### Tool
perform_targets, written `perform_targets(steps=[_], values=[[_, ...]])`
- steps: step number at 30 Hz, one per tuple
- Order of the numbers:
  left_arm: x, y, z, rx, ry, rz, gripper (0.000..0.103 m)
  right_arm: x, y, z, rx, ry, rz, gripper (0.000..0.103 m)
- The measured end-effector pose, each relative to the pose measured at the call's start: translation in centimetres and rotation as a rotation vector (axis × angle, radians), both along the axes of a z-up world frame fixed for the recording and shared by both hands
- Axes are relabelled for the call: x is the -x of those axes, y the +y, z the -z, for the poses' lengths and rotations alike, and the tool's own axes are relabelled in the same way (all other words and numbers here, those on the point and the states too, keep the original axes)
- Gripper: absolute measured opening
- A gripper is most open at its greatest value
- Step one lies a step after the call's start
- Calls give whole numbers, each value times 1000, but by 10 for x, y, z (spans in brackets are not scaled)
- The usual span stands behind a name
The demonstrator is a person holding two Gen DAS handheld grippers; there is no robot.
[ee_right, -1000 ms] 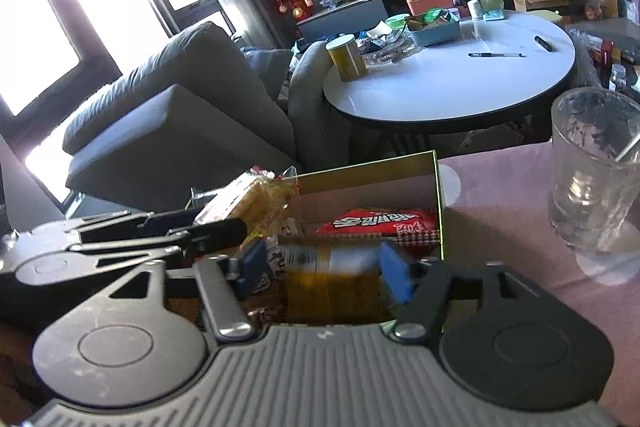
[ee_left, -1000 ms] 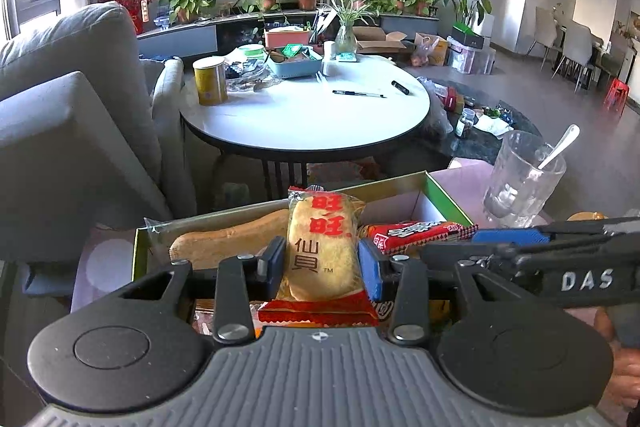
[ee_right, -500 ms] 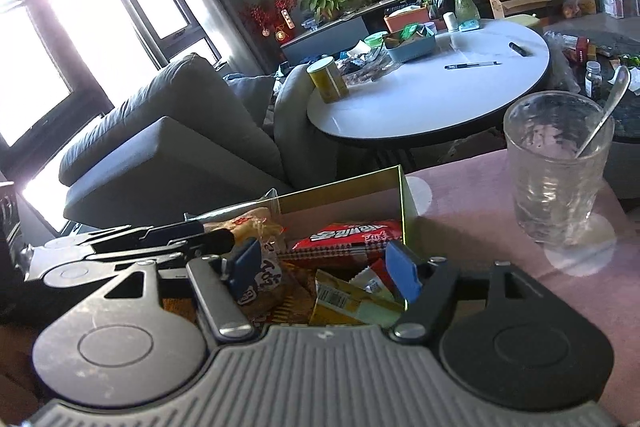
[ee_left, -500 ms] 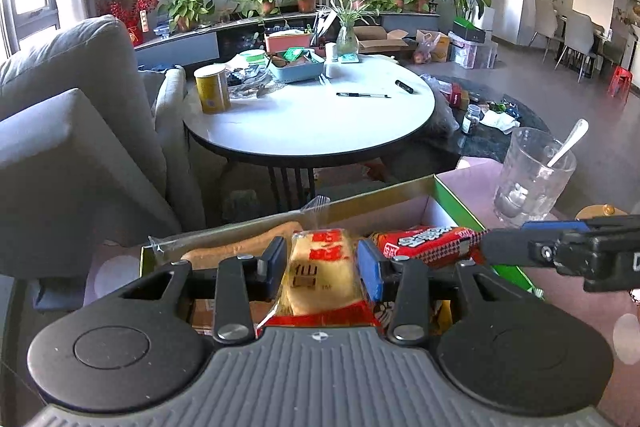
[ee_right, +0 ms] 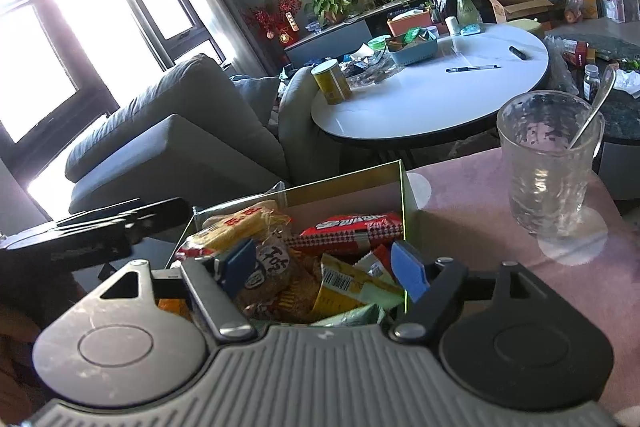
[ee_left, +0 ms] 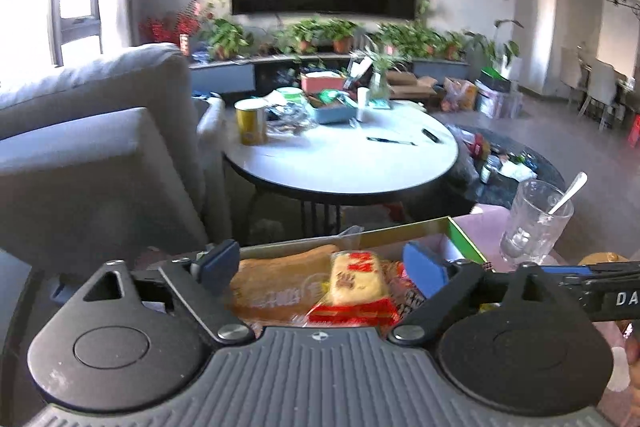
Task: Organize snacks
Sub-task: 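Open both grippers and pull them back from the green box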
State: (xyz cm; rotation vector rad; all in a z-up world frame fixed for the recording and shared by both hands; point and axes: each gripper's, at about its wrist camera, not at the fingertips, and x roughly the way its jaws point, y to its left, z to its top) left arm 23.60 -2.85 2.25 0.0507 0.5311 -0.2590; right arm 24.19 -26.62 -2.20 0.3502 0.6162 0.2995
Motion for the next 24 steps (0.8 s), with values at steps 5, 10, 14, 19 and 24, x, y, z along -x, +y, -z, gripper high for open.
perform_targets(steps=[5, 10, 14, 19, 24], values=[[40, 5, -1, -50, -58, -57, 103, 21, 7, -5, 30, -28, -11, 77], [75, 7, -5, -54, -89, -86, 103, 45, 16, -11, 69, -51, -15, 77], [100, 8, -8, -78, -119, -110, 103, 64, 18, -20, 77, -77, -15, 77], [123, 11, -9, -64, -117, -104, 103, 87, 22, -31, 103, -121, -16, 77], [140, 10, 0, -74, -92, -114, 103, 109, 28, -33, 132, -147, -28, 77]])
